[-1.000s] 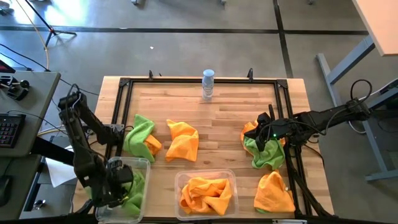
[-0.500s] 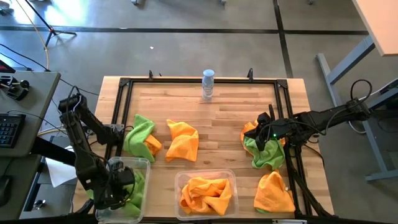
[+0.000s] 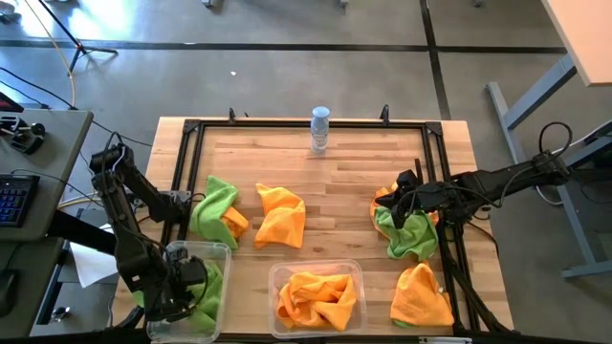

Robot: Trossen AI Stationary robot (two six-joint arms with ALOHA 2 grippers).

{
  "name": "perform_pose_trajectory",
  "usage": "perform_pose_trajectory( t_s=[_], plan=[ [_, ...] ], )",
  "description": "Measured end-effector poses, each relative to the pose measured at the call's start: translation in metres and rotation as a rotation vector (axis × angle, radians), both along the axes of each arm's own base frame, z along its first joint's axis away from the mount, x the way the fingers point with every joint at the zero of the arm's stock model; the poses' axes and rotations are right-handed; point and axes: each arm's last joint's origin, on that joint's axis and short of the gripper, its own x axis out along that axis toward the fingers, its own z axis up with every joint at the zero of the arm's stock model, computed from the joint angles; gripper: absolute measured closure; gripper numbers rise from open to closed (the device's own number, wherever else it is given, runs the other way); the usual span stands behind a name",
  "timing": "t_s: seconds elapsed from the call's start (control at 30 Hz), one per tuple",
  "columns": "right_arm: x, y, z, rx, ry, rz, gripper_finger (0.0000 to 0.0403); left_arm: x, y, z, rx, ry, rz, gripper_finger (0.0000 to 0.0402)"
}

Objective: Sort microfiber towel by color & place in baskets
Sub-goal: Put the green microfiber towel into the left transparent bin

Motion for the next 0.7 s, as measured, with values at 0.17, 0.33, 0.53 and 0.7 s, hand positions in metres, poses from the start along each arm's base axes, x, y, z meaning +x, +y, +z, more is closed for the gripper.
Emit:
perform_pose_trajectory(
  t_s=[0.17, 0.33, 0.53, 0.7],
  plan=[
    [0.0, -0.001, 0.0, -0.021, -0.006, -0.03, 0.0403, 0.001, 0.003, 0.0, 0.043, -0.041, 0.018, 0.0232],
    [0.0, -0.002, 0.0, -0.054, -0.006, -0.041, 0.0403, 0.0, 0.007, -0.001, 0.065, -0.014, 0.09, 0.0224],
    [0.0, -0.002, 0.0, -0.062, -0.006, -0.046, 0.0403, -0.001, 0.01, -0.002, 0.086, 0.024, 0.091, 0.0183],
    [0.0, -0.002, 0.0, -0.062, -0.006, -0.046, 0.0403, 0.0, 0.012, -0.002, 0.103, 0.03, 0.102, 0.0137]
  ],
)
